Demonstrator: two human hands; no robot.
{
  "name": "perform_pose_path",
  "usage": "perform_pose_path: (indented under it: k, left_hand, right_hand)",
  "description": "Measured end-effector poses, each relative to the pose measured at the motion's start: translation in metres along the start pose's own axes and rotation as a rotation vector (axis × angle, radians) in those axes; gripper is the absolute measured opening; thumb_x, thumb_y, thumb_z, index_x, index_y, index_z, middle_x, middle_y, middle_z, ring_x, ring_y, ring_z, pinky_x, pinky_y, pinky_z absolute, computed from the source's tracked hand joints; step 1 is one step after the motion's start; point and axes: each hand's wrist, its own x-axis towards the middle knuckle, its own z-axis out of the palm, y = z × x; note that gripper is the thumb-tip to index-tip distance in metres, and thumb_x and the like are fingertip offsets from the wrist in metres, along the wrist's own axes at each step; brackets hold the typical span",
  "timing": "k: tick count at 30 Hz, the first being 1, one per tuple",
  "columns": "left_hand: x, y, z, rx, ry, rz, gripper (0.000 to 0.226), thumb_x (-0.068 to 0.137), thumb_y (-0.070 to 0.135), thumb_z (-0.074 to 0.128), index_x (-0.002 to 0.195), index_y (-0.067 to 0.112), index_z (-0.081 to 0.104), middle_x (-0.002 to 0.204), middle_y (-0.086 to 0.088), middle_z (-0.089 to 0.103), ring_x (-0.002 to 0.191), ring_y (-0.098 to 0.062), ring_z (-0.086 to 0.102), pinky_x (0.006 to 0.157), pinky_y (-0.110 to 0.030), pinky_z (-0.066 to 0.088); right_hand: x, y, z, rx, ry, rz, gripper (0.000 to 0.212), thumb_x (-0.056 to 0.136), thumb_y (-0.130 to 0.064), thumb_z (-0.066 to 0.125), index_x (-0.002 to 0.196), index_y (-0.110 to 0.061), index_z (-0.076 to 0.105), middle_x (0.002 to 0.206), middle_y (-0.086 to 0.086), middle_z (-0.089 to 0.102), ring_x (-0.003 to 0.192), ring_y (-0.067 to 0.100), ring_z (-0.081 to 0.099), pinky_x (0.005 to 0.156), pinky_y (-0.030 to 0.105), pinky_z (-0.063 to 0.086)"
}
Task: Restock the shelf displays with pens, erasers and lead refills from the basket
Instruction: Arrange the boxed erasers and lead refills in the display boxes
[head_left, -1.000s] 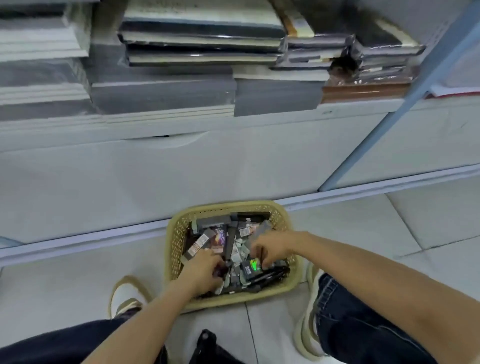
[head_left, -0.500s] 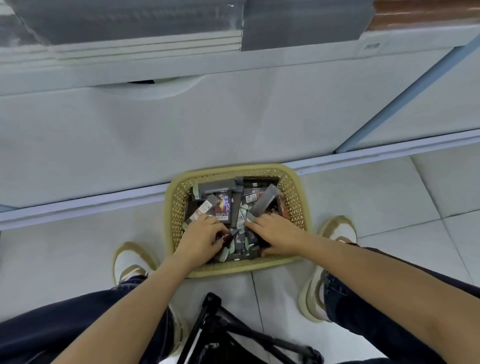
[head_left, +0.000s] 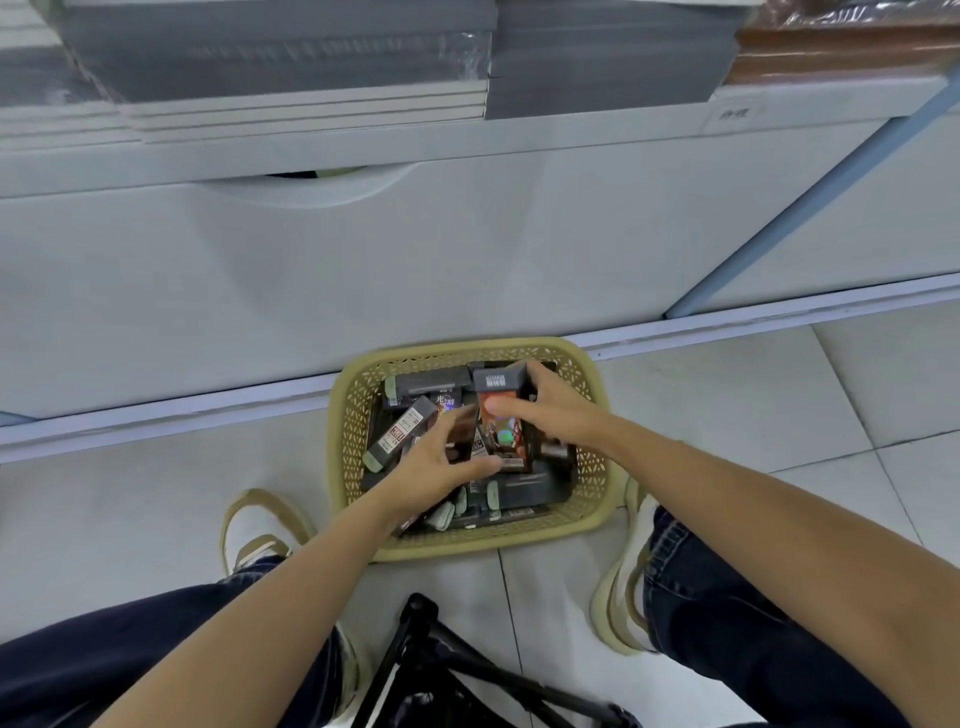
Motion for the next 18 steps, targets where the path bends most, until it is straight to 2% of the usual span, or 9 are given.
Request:
perform_pose_path:
  k: [2, 4, 7, 9, 11, 13, 15, 16, 18]
  left_hand:
    - [0.002, 0.011, 0.01, -0.176, -0.046, -0.068, 0.07, 0.082, 0.033, 0.075, 0.141, 0.021, 0.041, 0.129, 0.003, 0.061, 0.119, -0.01, 0.058, 0.108, -0.035, 0.041]
    - [0.003, 0.019, 0.018, -0.297, -0.057, -0.088, 0.061, 0.083, 0.032, 0.073, 0.136, 0.018, 0.047, 0.123, 0.0, 0.066, 0.115, -0.014, 0.062, 0.108, -0.039, 0.043]
    - [0.003, 0.02, 0.019, -0.404, -0.026, -0.054, 0.047, 0.089, 0.024, 0.068, 0.131, 0.008, 0.054, 0.122, -0.009, 0.068, 0.115, -0.022, 0.063, 0.105, -0.044, 0.044]
    - [0.005, 0.018, 0.015, -0.447, -0.018, -0.1, 0.054, 0.086, 0.023, 0.072, 0.133, 0.005, 0.051, 0.123, -0.014, 0.067, 0.116, -0.03, 0.062, 0.106, -0.051, 0.042]
    - [0.006, 0.018, 0.009, -0.5, -0.041, -0.153, 0.065, 0.081, 0.026, 0.077, 0.135, 0.006, 0.049, 0.124, -0.016, 0.066, 0.117, -0.033, 0.061, 0.105, -0.049, 0.045]
    - [0.004, 0.021, 0.003, -0.643, -0.09, -0.161, 0.053, 0.081, 0.025, 0.072, 0.128, 0.006, 0.057, 0.117, -0.017, 0.069, 0.106, -0.032, 0.067, 0.093, -0.043, 0.055]
    - [0.002, 0.024, -0.002, -0.744, -0.088, -0.159, 0.039, 0.08, 0.022, 0.069, 0.115, 0.006, 0.064, 0.107, -0.019, 0.071, 0.092, -0.032, 0.071, 0.086, -0.045, 0.057]
    - [0.001, 0.025, -0.004, -0.756, -0.061, -0.153, 0.036, 0.078, 0.02, 0.07, 0.111, 0.007, 0.066, 0.104, -0.018, 0.072, 0.087, -0.03, 0.072, 0.085, -0.045, 0.057]
    - [0.0, 0.027, -0.006, -0.743, 0.004, -0.139, 0.04, 0.074, 0.018, 0.072, 0.111, 0.006, 0.066, 0.1, -0.015, 0.073, 0.08, -0.026, 0.072, 0.079, -0.04, 0.06]
  right_hand:
    - [0.003, -0.01, 0.005, 0.112, -0.006, 0.036, 0.06, 0.076, -0.05, 0.074, 0.123, -0.019, 0.052, 0.116, -0.003, 0.065, 0.108, 0.014, 0.063, 0.099, 0.041, 0.048]
    - [0.005, -0.014, 0.013, 0.161, -0.018, 0.044, 0.065, 0.074, -0.051, 0.076, 0.124, -0.018, 0.052, 0.118, -0.002, 0.065, 0.111, 0.016, 0.062, 0.103, 0.043, 0.046]
    - [0.006, -0.018, 0.016, 0.175, 0.044, 0.026, 0.062, 0.074, -0.045, 0.08, 0.123, -0.021, 0.05, 0.116, -0.006, 0.066, 0.107, 0.01, 0.063, 0.097, 0.033, 0.049]
    - [0.006, -0.019, 0.014, 0.213, 0.051, -0.004, 0.058, 0.076, -0.036, 0.08, 0.124, -0.02, 0.052, 0.112, -0.005, 0.068, 0.099, 0.006, 0.067, 0.085, 0.024, 0.052]
    - [0.006, -0.021, 0.012, 0.227, 0.014, -0.056, 0.039, 0.081, -0.027, 0.078, 0.115, -0.023, 0.06, 0.104, -0.007, 0.072, 0.09, 0.004, 0.069, 0.075, 0.016, 0.052]
    - [0.004, -0.025, 0.009, 0.238, -0.041, -0.081, 0.022, 0.087, -0.023, 0.072, 0.107, -0.025, 0.064, 0.097, -0.006, 0.072, 0.079, 0.008, 0.07, 0.068, 0.019, 0.053]
    - [0.002, -0.03, 0.005, 0.289, -0.103, -0.077, 0.016, 0.093, -0.018, 0.064, 0.109, -0.018, 0.063, 0.094, -0.002, 0.071, 0.071, 0.011, 0.068, 0.057, 0.022, 0.053]
    - [0.001, -0.032, 0.003, 0.315, -0.132, -0.078, 0.017, 0.095, -0.015, 0.061, 0.112, -0.015, 0.061, 0.095, -0.001, 0.071, 0.075, 0.013, 0.068, 0.057, 0.024, 0.054]
    - [0.002, -0.039, 0.0, 0.343, -0.146, -0.088, 0.021, 0.096, -0.011, 0.057, 0.117, -0.01, 0.058, 0.104, 0.006, 0.068, 0.089, 0.019, 0.066, 0.071, 0.037, 0.056]
